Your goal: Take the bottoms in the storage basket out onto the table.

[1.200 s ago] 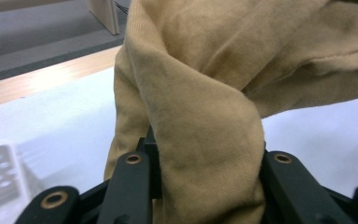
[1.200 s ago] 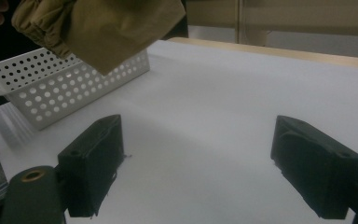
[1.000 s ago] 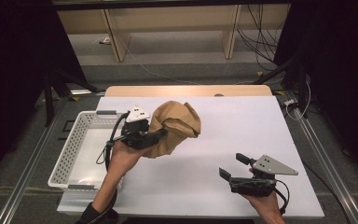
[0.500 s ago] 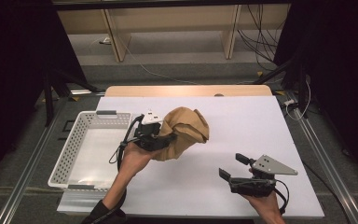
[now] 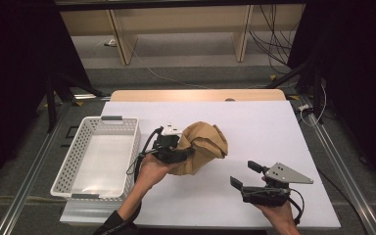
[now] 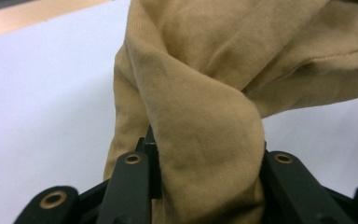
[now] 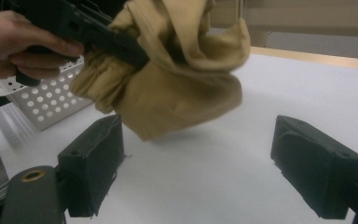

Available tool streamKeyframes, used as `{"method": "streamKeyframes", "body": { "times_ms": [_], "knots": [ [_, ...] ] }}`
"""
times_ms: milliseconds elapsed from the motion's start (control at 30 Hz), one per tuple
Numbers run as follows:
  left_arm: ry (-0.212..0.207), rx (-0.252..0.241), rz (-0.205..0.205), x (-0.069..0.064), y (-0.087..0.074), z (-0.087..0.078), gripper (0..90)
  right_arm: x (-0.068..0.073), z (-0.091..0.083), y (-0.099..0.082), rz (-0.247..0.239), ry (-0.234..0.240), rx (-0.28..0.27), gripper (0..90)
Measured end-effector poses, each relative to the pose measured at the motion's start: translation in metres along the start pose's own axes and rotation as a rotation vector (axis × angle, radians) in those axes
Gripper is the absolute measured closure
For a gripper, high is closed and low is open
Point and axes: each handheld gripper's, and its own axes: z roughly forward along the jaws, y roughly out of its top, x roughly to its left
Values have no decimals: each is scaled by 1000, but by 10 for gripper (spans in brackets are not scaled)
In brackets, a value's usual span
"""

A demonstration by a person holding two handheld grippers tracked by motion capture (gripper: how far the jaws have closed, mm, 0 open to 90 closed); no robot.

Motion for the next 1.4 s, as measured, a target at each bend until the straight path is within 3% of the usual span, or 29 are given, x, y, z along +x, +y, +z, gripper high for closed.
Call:
{"method": "streamKeyframes", "body": {
  "times_ms": [667,933,1167,1400],
  "knots": [
    [-39,107,9,-16,-18,37,622,-1,-1,0,0,-3,-6,181],
    [-57,122,17,-22,-19,44,598,-1,0,0,0,-1,-9,180],
    [-88,146,2,-25,-18,46,504,-1,0,0,0,-1,-9,180],
    [-112,91,4,-24,-7,28,346,-1,0,0,1,-1,-8,180]
  ]
}}
